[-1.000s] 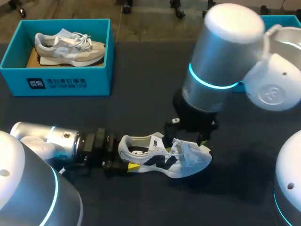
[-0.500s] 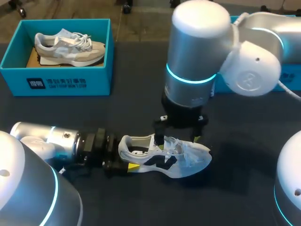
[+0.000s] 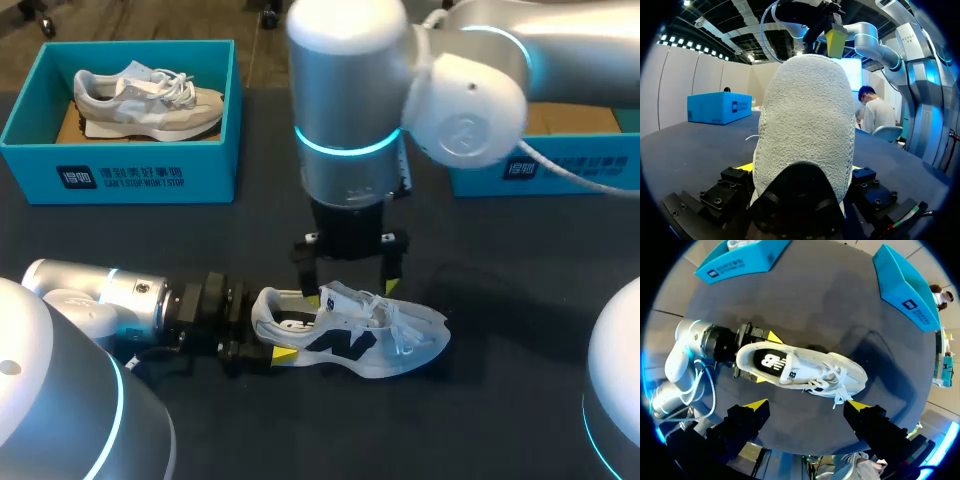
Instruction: Take the shoe out of the shoebox, open the shoe tongue, remove and reinsert the insole, then place the shoe into the shoebox
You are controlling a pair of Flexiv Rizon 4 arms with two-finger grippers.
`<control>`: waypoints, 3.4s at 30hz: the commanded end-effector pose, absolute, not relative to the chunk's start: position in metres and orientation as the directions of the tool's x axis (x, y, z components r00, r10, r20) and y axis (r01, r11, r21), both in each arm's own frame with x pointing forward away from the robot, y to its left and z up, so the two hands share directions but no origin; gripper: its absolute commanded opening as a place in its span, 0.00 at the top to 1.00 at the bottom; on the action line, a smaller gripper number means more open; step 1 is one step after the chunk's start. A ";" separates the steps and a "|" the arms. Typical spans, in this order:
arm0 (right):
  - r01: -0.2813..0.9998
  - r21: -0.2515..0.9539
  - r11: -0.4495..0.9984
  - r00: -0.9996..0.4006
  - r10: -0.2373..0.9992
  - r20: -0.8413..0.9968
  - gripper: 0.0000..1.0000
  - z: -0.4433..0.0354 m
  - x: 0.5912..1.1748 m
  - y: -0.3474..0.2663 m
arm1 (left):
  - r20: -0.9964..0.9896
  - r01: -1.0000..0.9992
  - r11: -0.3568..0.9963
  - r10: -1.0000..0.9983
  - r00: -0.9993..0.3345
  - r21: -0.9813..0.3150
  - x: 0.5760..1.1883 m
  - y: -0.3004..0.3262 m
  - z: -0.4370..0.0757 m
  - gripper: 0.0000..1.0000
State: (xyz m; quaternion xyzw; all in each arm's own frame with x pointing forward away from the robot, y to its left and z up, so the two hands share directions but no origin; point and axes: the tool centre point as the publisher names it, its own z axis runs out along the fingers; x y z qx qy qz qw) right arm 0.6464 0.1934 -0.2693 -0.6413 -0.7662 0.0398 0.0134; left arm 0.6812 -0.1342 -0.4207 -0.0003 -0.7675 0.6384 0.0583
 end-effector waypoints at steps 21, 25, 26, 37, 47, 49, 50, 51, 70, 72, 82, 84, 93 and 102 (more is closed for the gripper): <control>0.996 -0.008 0.088 -0.087 0.965 -0.248 0.00 -0.311 0.668 0.217 | 0.088 -0.073 0.186 0.072 -0.994 -0.980 0.682 -0.136 -0.423 1.00; 0.997 0.004 0.083 -0.079 0.963 -0.259 0.00 -0.319 0.671 0.217 | 0.088 -0.073 0.186 0.072 -0.994 -0.980 0.682 -0.136 -0.423 1.00; 0.997 0.007 0.081 -0.076 0.963 -0.259 0.00 -0.321 0.671 0.217 | 0.088 -0.073 0.186 0.072 -0.994 -0.980 0.682 -0.136 -0.423 1.00; 0.997 0.049 0.058 -0.044 0.967 -0.252 0.00 -0.338 0.672 0.206 | 0.088 -0.073 0.186 0.072 -0.994 -0.980 0.682 -0.136 -0.423 1.00; 0.996 0.065 0.059 -0.042 0.971 -0.237 0.00 -0.340 0.675 0.195 | 0.088 -0.073 0.186 0.072 -0.994 -0.980 0.682 -0.136 -0.423 1.00; 0.996 0.065 0.060 -0.043 0.971 -0.237 0.00 -0.340 0.675 0.194 | 0.088 -0.073 0.186 0.072 -0.994 -0.980 0.682 -0.136 -0.423 1.00; 0.996 0.064 0.061 -0.045 0.971 -0.236 0.00 -0.340 0.674 0.193 | 0.088 -0.073 0.186 0.072 -0.994 -0.980 0.682 -0.136 -0.423 1.00; 0.996 0.062 0.063 -0.047 0.971 -0.233 0.00 -0.340 0.673 0.191 | 0.088 -0.073 0.186 0.072 -0.994 -0.980 0.682 -0.136 -0.423 1.00; 0.998 0.012 0.058 -0.055 0.983 -0.177 0.03 -0.332 0.670 0.163 | 0.088 -0.073 0.186 0.072 -0.994 -0.980 0.682 -0.136 -0.423 1.00; 0.998 0.003 0.057 -0.056 0.986 -0.156 0.13 -0.330 0.671 0.160 | 0.088 -0.073 0.186 0.072 -0.994 -0.980 0.682 -0.136 -0.423 1.00; 0.994 -0.061 0.093 -0.096 0.994 -0.056 0.44 -0.331 0.668 0.163 | 0.088 -0.073 0.186 0.072 -0.994 -0.980 0.682 -0.136 -0.423 1.00; 0.993 -0.069 0.101 -0.104 0.993 -0.048 0.47 -0.331 0.667 0.164 | 0.088 -0.073 0.186 0.072 -0.994 -0.980 0.682 -0.136 -0.423 1.00; 0.979 -0.079 0.188 -0.189 0.982 0.006 1.00 -0.325 0.668 0.167 | 0.088 -0.073 0.186 0.072 -0.994 -0.980 0.682 -0.136 -0.423 1.00; 0.957 -0.026 0.288 -0.284 0.954 0.097 1.00 -0.320 0.666 0.152 | 0.088 -0.073 0.186 0.072 -0.994 -0.980 0.682 -0.136 -0.423 1.00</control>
